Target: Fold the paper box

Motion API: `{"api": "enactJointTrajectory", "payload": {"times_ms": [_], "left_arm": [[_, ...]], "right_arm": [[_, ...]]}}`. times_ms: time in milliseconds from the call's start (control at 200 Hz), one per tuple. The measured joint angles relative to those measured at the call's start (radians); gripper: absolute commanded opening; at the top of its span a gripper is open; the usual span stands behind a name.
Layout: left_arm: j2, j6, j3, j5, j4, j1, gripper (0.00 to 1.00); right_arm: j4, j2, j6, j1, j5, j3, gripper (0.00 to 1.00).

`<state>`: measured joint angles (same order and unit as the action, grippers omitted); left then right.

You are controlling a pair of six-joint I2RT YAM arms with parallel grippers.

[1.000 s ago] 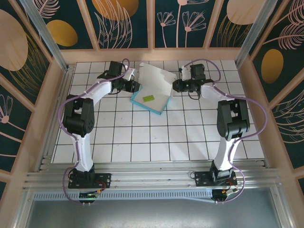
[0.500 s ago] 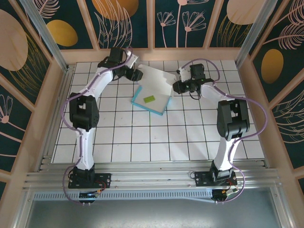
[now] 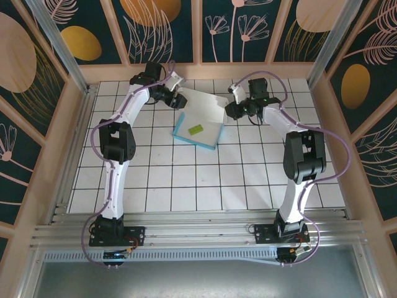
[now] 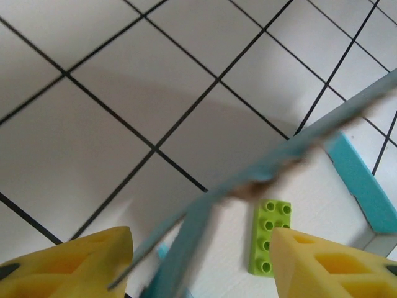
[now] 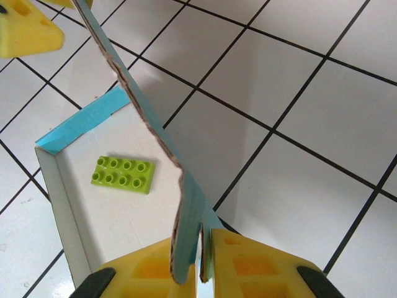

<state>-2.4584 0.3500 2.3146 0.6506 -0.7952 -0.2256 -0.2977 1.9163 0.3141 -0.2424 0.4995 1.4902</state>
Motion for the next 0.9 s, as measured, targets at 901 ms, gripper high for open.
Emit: {"api": "enactJointTrajectory", "payload": {"times_ms": [901], "left_arm": [[0.236, -0.356, -0.561, -0.064, 0.46, -0.01, 0.16]], "right_arm": [[0.281, -0.063, -0.266, -0.082, -0.21, -0.211, 0.15]]}}
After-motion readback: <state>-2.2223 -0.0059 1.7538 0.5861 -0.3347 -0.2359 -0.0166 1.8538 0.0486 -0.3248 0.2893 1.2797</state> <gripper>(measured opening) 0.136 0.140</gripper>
